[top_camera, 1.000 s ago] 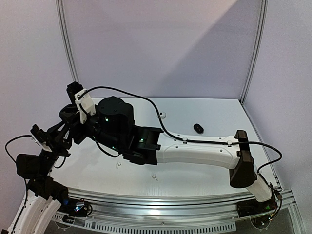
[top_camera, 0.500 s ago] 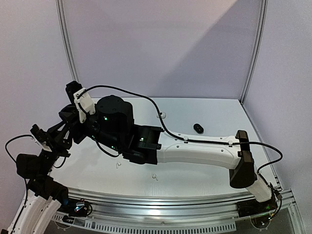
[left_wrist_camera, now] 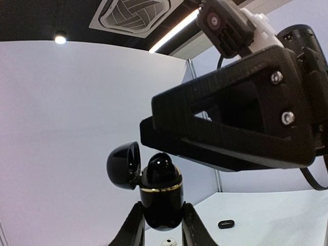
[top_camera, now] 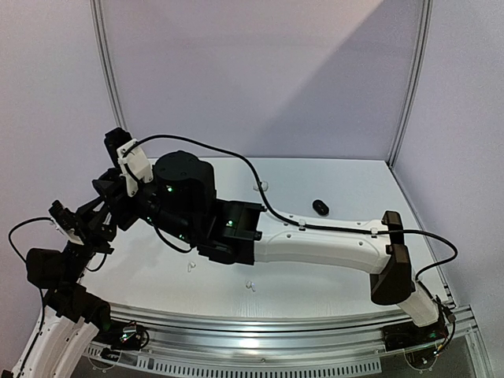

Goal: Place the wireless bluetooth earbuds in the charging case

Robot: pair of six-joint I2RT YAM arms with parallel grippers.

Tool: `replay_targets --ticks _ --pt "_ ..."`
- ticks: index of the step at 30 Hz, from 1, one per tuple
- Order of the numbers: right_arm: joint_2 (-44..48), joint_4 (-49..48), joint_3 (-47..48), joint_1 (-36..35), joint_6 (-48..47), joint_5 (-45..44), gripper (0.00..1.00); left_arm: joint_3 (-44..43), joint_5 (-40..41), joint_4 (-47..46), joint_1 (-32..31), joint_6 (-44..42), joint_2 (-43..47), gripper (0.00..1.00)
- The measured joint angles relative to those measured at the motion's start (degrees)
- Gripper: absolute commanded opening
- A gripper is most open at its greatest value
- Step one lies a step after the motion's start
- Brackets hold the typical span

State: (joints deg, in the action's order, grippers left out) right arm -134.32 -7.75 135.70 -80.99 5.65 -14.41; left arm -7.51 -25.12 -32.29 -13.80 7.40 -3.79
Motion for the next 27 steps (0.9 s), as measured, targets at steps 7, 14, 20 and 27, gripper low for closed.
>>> replay_targets --ticks 7,14,20,27 --pt "0.02 0.04 0.13 0.02 -0.81 -0.07 0.41 0.00 -0.02 0.02 0.00 0.59 -0.20 0.00" --pt "0.55 0.85 -0.04 0.02 -2.32 1.51 0.47 -0.02 -0.15 0.02 0.00 1.01 -1.97 0.00" --pt "7.74 2.36 -6.47 0.02 -1.75 1.81 0.51 -0.61 -3.30 0.26 0.00 -0.09 -5.99 0.00" --pt "16.81 11.37 -6.80 0.04 1.20 -1.88 0.53 -8.76 -14.03 6.49 0.00 -9.42 -11.32 0.00"
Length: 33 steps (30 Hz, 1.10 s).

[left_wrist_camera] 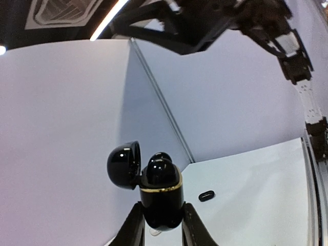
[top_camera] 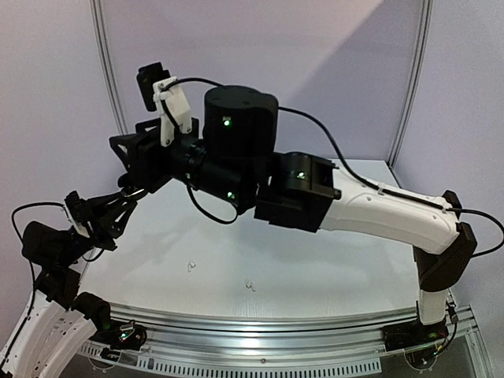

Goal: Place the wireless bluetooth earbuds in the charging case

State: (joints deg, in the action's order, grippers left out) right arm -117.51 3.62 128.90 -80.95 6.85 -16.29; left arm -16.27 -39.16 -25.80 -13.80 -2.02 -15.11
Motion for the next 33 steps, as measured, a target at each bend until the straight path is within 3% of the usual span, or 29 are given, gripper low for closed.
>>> replay_targets --ticks 6,11,16,18,20,24,30,33 --pt "1.86 12.81 2.29 1.16 7.34 -2.45 0.51 -6.64 -12.52 13.73 0.00 -24.35 -0.22 0.00" --pt "1.55 20.24 1.62 1.97 11.45 -1.07 0.51 -8.24 -17.86 24.33 0.00 -42.97 -1.51 0.00" --pt "1.20 23.65 0.72 1.95 13.77 -0.57 0.52 -8.98 -17.22 29.05 0.00 -54.51 -3.02 0.00" --pt "1.20 23.80 -0.52 1.95 14.21 -0.52 0.55 -9.55 -16.28 29.46 0.00 -54.66 -3.43 0.00" --pt "1.20 23.87 -2.03 1.95 14.58 -0.50 0.59 -11.13 -15.21 29.18 0.00 -49.37 -4.70 0.00" --pt "1.97 22.60 -4.81 1.95 14.60 -0.92 0.72 -15.28 -15.30 26.18 0.00 -27.91 -9.73 0.00" --pt "11.10 21.11 -14.10 1.99 12.02 0.28 0.80 -9.88 -19.04 5.84 0.02 14.14 -14.21 0.00" --pt "15.50 17.99 -19.08 1.99 11.08 1.84 0.82 -8.63 -18.99 0.76 -0.13 26.29 -15.96 0.00"
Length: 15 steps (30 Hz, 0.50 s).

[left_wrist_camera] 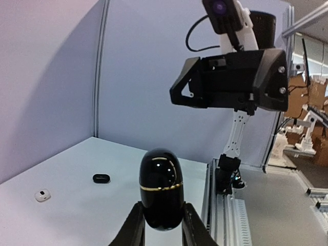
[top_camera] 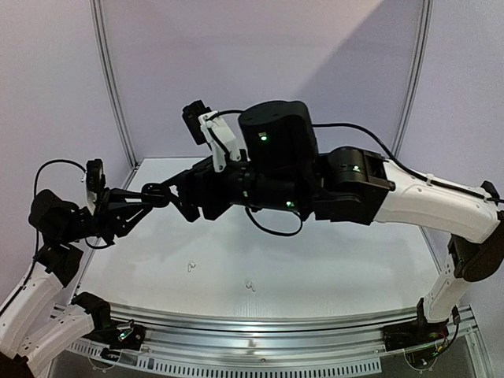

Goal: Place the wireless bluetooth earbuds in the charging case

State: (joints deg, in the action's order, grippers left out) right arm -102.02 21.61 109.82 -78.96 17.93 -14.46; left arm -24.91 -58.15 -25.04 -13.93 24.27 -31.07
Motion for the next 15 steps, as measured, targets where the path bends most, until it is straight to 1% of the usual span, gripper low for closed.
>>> replay_targets --ticks 3,6,11,15 --pt "2.45 -3.34 -2.93 0.07 -0.81 3.17 0.86 -0.13 0.79 -3.69 -0.15 7.48 -0.72 0.00" --pt "2.58 -5.92 -3.76 0.70 -1.42 7.43 0.87 -1.70 0.96 -6.78 -0.52 12.41 -1.36 0.00" --pt "1.73 -8.70 -3.89 3.45 -1.25 14.80 0.80 -5.31 0.48 -10.82 -2.84 14.16 -0.76 0.00" --pt "-1.73 -8.70 0.90 5.01 -2.89 21.03 0.73 -5.75 0.50 -11.61 -3.63 14.82 0.00 0.00"
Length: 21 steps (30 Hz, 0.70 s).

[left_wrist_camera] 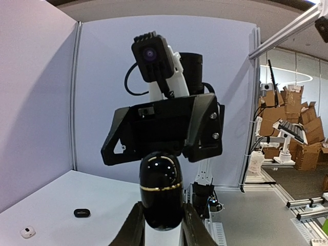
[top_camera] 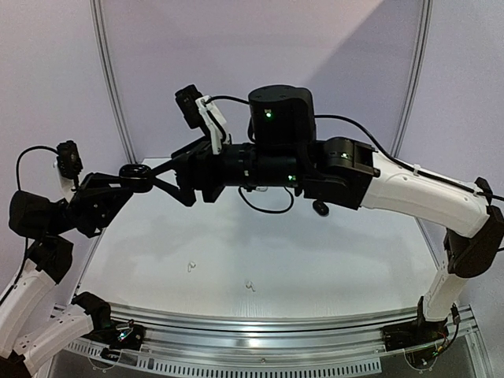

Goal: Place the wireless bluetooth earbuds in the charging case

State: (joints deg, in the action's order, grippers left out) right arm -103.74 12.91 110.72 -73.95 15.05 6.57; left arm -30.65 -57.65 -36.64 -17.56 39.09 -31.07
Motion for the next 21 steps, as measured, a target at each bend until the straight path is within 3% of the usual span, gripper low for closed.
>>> replay_targets --ticks 3,9,13,15,16,18,21 --pt "-3.10 0.42 4.17 0.07 -1.09 4.37 0.63 0.00 0.17 -0.13 -0.17 0.31 -0.02 0.00" --pt "-6.67 1.20 7.10 -0.07 -1.49 9.33 0.28 0.04 0.52 -1.49 -1.22 0.70 -0.04 0.00" --pt "-7.34 1.75 7.15 -0.17 -1.18 11.23 0.13 0.13 0.50 -1.68 -1.49 1.27 -0.02 0.00" --pt "-7.34 1.64 7.17 -0.17 -1.01 12.15 0.13 0.17 0.61 -1.75 -1.70 1.68 0.09 0.00" --pt "-7.34 1.60 7.17 -0.17 -1.07 12.48 0.17 0.17 0.70 -1.75 -1.79 1.73 0.09 0.00" --pt "-7.34 1.53 7.17 -0.15 -1.07 12.87 0.35 0.17 0.79 -1.79 -1.95 1.70 0.11 0.00" --pt "-7.34 0.92 7.15 -0.17 -0.52 13.29 0.42 0.17 0.90 -1.79 -2.01 1.62 0.31 0.00"
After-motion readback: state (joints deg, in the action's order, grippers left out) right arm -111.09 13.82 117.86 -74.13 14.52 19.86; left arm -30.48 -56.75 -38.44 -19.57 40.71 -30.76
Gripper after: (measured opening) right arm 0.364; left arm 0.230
